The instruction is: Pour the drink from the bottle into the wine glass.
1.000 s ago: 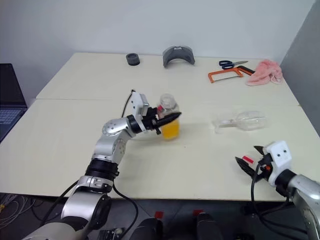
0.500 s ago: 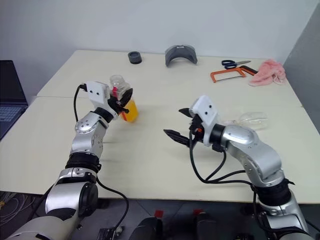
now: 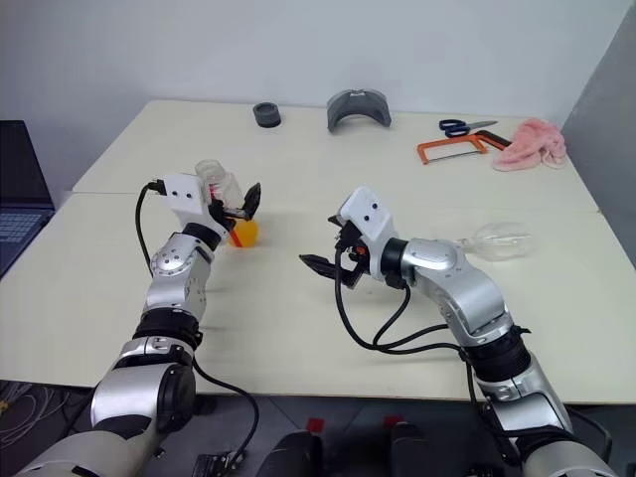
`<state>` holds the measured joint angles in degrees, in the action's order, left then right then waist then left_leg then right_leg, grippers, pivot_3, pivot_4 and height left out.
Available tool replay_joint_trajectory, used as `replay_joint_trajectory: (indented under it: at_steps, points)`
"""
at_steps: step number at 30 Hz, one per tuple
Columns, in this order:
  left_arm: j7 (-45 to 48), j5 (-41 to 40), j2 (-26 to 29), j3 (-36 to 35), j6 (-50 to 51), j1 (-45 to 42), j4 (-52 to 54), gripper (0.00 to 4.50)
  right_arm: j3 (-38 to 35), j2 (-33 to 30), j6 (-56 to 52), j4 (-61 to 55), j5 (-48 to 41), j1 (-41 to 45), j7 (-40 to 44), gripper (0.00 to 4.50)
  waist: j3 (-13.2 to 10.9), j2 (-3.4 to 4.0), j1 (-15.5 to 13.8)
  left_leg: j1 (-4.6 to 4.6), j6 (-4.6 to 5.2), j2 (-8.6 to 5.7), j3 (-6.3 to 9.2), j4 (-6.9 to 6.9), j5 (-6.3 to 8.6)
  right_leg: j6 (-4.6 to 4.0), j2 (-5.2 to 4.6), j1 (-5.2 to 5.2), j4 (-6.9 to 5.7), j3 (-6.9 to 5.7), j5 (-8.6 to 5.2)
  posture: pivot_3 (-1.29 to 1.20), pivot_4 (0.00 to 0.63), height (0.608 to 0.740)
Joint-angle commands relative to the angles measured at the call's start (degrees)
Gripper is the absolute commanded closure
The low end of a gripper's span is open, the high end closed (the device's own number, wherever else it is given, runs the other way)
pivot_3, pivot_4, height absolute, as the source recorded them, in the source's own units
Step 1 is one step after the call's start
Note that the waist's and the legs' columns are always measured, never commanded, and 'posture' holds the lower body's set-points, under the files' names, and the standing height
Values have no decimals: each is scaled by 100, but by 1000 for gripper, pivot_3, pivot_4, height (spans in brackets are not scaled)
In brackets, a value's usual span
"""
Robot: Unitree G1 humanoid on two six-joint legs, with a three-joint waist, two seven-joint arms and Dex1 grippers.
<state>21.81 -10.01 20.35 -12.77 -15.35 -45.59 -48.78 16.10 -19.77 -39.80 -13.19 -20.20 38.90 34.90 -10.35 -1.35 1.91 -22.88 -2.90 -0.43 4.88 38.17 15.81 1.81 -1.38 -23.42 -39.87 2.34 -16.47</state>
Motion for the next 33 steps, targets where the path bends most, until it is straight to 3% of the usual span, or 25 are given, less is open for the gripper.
replay_joint_trajectory:
  at_steps: [1,17,27,33]
  points:
    - [-94,29,-45,28,-100,182,440,9,-116,-32,-55,-401,-42,-29,50,0,0,0,0,0,0,1,0,0,0,0,0,-1,-1,0,0,0,150,740]
    - [-795,238,-217,112,613,1407,1846,9,-283,-486,-680,-1309,-372,-867,159,0,2,-2,-4,0,10,5,1,-1,6,0,0,-2,-3,2,0,0,150,740]
    - [-861,231,-191,181,1450,2251,2934,9,-703,-858,-968,-2115,-698,-1986,28,0,2,-2,-7,3,15,8,0,-2,8,0,0,3,-1,3,0,0,150,740]
    - [-408,32,-369,583,1945,3063,4166,9,-1830,-529,-1701,-2680,-1634,-3105,-530,0,6,-4,-24,9,15,12,4,-5,9,0,-1,16,5,3,-1,0,150,740]
